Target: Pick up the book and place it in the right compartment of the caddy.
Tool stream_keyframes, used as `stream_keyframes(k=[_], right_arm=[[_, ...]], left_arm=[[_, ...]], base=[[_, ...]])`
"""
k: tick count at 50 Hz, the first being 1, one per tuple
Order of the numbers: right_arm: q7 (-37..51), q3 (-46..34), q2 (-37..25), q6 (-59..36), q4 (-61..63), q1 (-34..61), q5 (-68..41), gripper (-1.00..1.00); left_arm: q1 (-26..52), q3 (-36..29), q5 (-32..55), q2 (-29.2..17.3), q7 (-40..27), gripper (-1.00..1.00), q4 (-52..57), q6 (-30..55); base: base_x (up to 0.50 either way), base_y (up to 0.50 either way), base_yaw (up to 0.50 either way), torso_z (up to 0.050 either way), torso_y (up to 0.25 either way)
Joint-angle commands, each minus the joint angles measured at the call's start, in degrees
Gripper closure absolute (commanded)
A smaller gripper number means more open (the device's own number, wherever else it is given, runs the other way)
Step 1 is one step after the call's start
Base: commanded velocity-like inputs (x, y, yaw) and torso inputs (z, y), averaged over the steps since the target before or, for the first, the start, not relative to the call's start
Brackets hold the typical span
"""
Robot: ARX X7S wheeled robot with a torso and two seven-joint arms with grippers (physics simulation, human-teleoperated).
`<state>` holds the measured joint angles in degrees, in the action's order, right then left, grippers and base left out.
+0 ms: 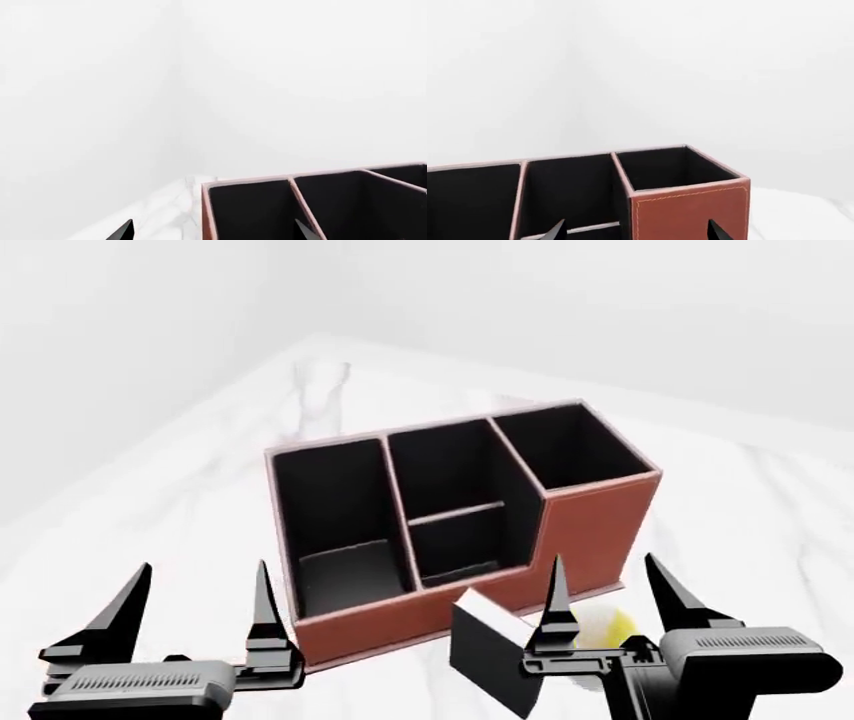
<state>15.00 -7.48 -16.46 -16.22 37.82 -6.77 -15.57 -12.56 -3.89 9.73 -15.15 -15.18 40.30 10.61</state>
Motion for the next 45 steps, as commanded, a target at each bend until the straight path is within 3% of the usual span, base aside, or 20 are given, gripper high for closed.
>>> stream_keyframes(k=[1,28,36,45], right_arm=[[0.37,-0.20,-0.35,0.25,-0.15,-0.03,-0.25,-1.00],[2.11,-0.74,-0.82,0.86,-0.47,0.14,0.65,-1.00],[1.15,0.33,-0.83,0.55,-0.50,0.22,-3.33,-1.00],[1.25,-0.17,-1.17,0.75,-0.40,0.32,-2.96,-1.00]], left_arm=[[0.06,-0.39,0.21,-0.47,-0.49,-1.00,-0.11,-0.19],[0.14,-1.05,0.73,-1.43,-1.52,-1.00,-0.18,-0.46],[0.23,-1.23,0.86,-1.67,-1.81,-1.00,-0.25,-0.47],[0.24,-1.36,1.07,-1.91,-2.10,-1.00,-0.20,-0.49]], base=[[0.00,0.00,0.50,0.000,0.000],[0.00,0.00,0.50,0.000,0.000],[0.00,0.00,0.00,0.000,0.000],[0.26,-0.39,0.00,0.000,0.000]])
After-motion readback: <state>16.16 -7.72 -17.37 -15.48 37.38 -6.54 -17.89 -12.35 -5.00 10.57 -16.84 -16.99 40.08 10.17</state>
